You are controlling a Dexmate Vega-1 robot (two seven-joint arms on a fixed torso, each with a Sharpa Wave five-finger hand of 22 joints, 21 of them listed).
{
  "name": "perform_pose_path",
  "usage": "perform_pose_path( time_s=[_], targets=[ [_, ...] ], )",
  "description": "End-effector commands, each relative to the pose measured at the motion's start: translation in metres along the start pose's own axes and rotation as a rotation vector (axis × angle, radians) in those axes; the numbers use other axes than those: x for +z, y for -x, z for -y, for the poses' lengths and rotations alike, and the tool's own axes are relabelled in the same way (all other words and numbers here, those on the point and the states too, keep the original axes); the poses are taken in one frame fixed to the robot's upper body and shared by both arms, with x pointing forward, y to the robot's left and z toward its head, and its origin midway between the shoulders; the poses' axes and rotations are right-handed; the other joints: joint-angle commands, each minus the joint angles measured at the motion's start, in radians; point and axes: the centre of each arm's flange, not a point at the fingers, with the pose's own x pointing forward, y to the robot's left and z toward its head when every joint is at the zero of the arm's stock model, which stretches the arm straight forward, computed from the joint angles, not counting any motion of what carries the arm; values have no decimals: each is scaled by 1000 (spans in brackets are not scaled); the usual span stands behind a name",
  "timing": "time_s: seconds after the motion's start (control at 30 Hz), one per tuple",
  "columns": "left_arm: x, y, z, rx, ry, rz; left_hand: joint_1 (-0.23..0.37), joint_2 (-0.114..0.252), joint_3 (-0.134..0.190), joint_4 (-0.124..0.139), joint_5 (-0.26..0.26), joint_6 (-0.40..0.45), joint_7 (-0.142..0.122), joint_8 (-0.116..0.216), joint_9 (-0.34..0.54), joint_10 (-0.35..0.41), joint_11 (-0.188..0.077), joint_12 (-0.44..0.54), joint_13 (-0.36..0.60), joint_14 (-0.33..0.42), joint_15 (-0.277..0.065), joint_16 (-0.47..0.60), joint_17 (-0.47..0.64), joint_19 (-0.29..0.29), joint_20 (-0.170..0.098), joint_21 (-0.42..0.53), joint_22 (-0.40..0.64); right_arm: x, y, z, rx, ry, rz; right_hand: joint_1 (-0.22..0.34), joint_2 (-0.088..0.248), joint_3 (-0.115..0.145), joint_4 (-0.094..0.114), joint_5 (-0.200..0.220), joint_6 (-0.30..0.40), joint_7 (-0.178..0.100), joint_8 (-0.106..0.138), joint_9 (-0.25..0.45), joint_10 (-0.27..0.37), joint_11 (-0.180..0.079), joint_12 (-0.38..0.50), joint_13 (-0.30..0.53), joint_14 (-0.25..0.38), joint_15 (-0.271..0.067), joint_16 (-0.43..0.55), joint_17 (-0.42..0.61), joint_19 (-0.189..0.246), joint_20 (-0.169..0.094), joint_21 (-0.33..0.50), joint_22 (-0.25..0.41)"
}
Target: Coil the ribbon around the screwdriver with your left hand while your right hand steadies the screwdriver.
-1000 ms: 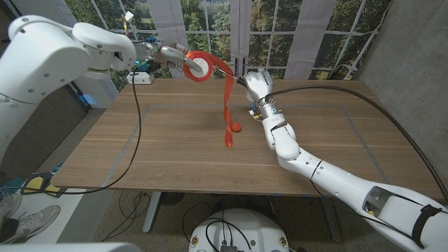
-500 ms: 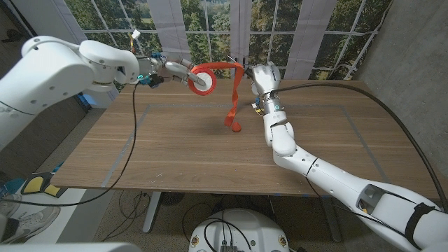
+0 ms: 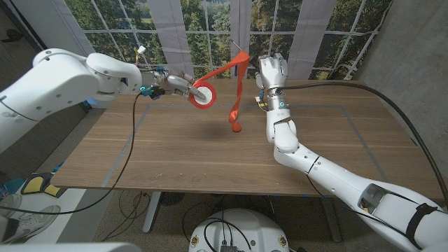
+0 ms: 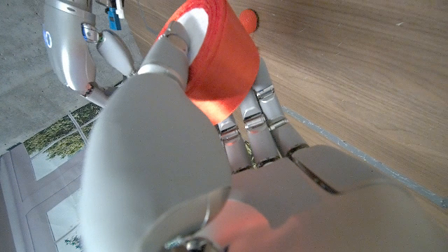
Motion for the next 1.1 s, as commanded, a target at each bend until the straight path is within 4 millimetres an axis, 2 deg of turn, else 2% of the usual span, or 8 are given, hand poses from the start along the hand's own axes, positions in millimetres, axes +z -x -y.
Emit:
perform_pose_path(
  time_s=[0.03, 0.2, 0.63, 0.73, 0.87, 0.9, 1.0, 1.1],
  targets=[
    [-38, -7, -3, 8, 52, -91, 136, 147, 11, 7, 7, 97, 87, -2, 46, 19, -11, -1, 270, 287, -275, -5, 313, -7, -13, 8, -3, -13, 9, 27, -133, -183, -39, 168, 156, 2, 5, 4, 103, -97, -1, 3, 29, -16, 4, 87, 87, -116, -1, 3, -4, -144, 7, 2],
    [-46, -11, -5, 8, 81, -109, 135, 147, 11, 7, 6, 99, 87, -4, 47, 20, -11, -4, 269, 289, -275, -7, 317, -9, -14, 13, -9, -11, 16, 38, -178, -223, -17, 169, 155, 1, 5, 4, 102, -95, -2, 6, 27, -16, 2, 91, 86, -116, -3, 5, -7, -145, 11, 0],
    [-41, -5, -26, 158, 27, -44, 132, 149, 11, 9, 5, 103, 84, -10, 49, 18, -17, -9, 275, 290, -275, -19, 325, -17, -18, 26, -25, -5, 40, 48, -189, -234, 116, 170, 156, -3, 6, 5, 101, -101, -4, 10, 23, -19, -3, 97, 84, -116, -9, 9, -20, -148, 19, -3],
    [-43, -5, -34, 186, 71, -40, 131, 148, 11, 9, 4, 105, 82, -12, 49, 19, -20, -11, 275, 290, -276, -20, 328, -18, -20, 29, -29, -1, 48, 53, -211, -240, 153, 171, 157, -3, 6, 5, 103, -99, -4, 11, 24, -19, -2, 99, 84, -116, -10, 10, -22, -148, 21, -3],
    [-42, -5, -38, 207, 59, -46, 130, 148, 11, 9, 3, 106, 81, -13, 49, 21, -21, -12, 274, 291, -276, -24, 329, -19, -21, 33, -33, 0, 51, 55, -210, -230, 167, 171, 156, -5, 6, 5, 101, -100, -5, 12, 23, -21, -4, 101, 82, -116, -12, 12, -27, -148, 24, -4],
    [-41, -4, -39, 247, 47, -56, 130, 148, 11, 9, 3, 106, 79, -14, 49, 20, -21, -12, 275, 291, -276, -24, 330, -20, -21, 33, -34, -4, 52, 54, -202, -304, 155, 172, 157, -5, 6, 5, 100, -100, -6, 12, 23, -19, -4, 102, 83, -117, -12, 12, -28, -148, 25, -4],
    [-45, -6, -42, 253, 77, -49, 130, 148, 10, 9, 3, 108, 79, -15, 49, 22, -23, -15, 273, 291, -276, -26, 332, -21, -22, 36, -38, -4, 55, 56, -220, -331, 162, 172, 157, -6, 6, 6, 101, -100, -6, 13, 23, -19, -5, 103, 83, -116, -13, 13, -29, -148, 27, -4],
    [-47, -7, -45, 272, 101, -39, 129, 147, 10, 9, 2, 112, 80, -15, 49, 23, -22, -17, 272, 291, -276, -29, 333, -21, -23, 40, -41, 2, 57, 60, -240, -326, 196, 172, 157, -6, 7, 6, 101, -100, -6, 12, 21, -21, -6, 104, 82, -116, -14, 13, -30, -148, 28, -4]
  ],
)
